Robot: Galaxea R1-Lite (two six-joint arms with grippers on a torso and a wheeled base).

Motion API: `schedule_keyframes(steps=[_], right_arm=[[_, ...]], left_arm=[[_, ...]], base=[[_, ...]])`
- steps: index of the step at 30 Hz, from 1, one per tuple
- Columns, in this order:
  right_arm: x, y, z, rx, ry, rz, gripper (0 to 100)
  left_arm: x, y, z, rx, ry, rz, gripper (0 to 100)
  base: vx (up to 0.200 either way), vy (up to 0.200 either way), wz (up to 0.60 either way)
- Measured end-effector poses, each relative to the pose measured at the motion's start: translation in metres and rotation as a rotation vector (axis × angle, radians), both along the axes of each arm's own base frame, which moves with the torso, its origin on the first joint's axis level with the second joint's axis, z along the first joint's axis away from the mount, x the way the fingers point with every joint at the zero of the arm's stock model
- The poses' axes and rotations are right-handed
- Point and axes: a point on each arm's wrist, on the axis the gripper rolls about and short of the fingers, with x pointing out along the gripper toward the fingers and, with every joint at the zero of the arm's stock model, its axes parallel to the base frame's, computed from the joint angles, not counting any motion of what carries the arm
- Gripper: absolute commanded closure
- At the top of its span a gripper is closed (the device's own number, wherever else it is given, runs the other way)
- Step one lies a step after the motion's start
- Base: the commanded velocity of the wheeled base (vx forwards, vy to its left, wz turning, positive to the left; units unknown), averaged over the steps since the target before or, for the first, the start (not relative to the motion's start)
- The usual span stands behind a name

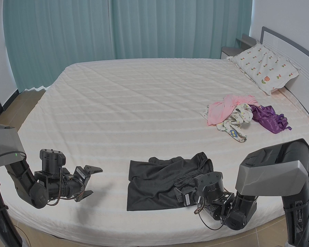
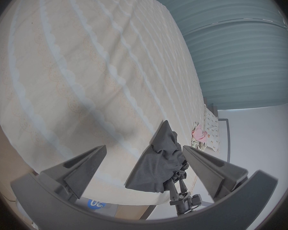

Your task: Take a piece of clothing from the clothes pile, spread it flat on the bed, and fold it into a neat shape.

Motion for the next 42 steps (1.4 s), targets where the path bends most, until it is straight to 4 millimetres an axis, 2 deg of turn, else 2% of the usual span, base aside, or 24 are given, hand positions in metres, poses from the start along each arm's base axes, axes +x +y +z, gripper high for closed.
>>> schedule_keyframes(steps=[6,12,20,30,38,42], right_arm=[[0.006,-0.016,-0.003,-0.067,-0.009,-0.06,0],[0.013,-0.043,0.002,-0.048,-0.028,-0.149,0],[0.005,-0.087,0.008,-0.006,-0.041,-0.268,0],[-0.019,-0.124,0.007,-0.039,0.053,-0.349,0],[-0.024,-0.133,0.027,0.005,0.018,-0.351,0],[-0.017,-0.132,0.039,0.099,-0.016,-0.336,0]], left_arm=[[0.0,0.0,0.0,0.002,0.0,-0.001,0],[-0.001,0.0,0.0,0.003,0.001,-0.002,0],[-0.001,0.0,0.0,0.003,0.001,-0.003,0],[-0.001,0.0,-0.001,0.004,0.002,-0.003,0],[-0.001,0.0,-0.001,0.004,0.003,-0.003,0],[-0.001,0.0,-0.001,0.004,0.002,-0.003,0]], base=[[0.0,0.0,0.0],[0.0,0.0,0.0],[0.0,0.0,0.0],[0.0,0.0,0.0],[0.0,0.0,0.0],[0.0,0.0,0.0]])
